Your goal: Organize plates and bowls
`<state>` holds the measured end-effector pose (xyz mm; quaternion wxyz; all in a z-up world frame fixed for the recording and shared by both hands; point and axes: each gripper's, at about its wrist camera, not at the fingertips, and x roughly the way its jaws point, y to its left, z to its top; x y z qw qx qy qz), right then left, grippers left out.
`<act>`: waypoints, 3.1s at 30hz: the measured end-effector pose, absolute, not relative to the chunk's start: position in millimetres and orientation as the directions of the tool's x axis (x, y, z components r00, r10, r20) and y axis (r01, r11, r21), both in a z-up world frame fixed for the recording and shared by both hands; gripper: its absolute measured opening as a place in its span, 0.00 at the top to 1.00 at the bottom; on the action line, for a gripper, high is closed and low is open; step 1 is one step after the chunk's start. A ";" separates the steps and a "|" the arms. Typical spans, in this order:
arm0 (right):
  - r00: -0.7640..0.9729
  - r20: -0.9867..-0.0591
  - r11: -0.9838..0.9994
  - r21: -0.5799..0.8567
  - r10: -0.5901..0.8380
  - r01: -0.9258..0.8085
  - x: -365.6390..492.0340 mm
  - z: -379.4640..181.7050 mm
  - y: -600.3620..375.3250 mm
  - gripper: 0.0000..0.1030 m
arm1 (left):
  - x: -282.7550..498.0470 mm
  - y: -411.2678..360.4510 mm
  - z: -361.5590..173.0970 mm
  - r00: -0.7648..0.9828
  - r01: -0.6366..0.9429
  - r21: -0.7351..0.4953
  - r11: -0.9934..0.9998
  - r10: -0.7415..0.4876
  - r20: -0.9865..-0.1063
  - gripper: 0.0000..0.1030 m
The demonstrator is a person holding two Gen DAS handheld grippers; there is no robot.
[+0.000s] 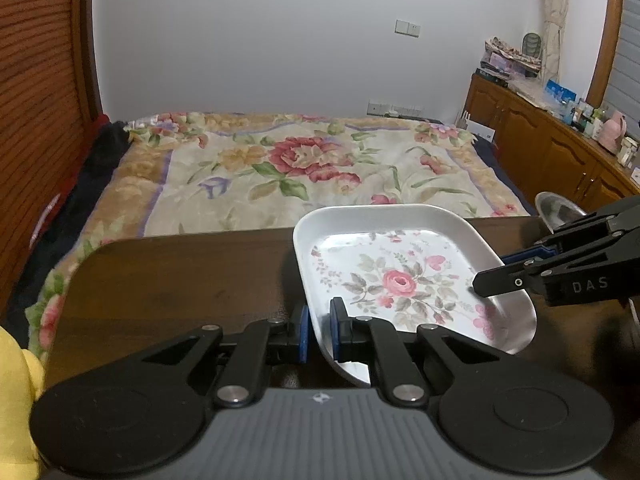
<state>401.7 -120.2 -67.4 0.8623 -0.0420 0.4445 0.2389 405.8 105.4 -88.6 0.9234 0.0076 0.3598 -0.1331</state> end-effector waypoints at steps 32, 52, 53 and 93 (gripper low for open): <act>0.671 -0.579 0.870 0.152 0.463 -0.469 256.9 53.3 -160.8 0.81 | 222.2 99.7 46.2 0.833 0.269 -0.037 0.963 -0.252 -0.492 0.88; 0.652 -0.563 0.845 0.181 0.509 -0.503 192.2 24.1 -180.5 0.81 | 166.5 94.0 20.3 0.806 0.305 -0.040 0.952 -0.280 -0.522 0.88; 0.650 -0.564 0.844 0.181 0.509 -0.505 189.5 21.6 -181.0 0.81 | 165.0 93.9 17.7 0.803 0.308 -0.042 0.951 -0.283 -0.525 0.88; 0.619 -0.599 0.835 0.167 0.508 -0.524 147.8 -68.2 -154.7 0.81 | 122.5 104.4 -79.1 0.739 0.269 -0.043 0.962 -0.235 -0.631 0.89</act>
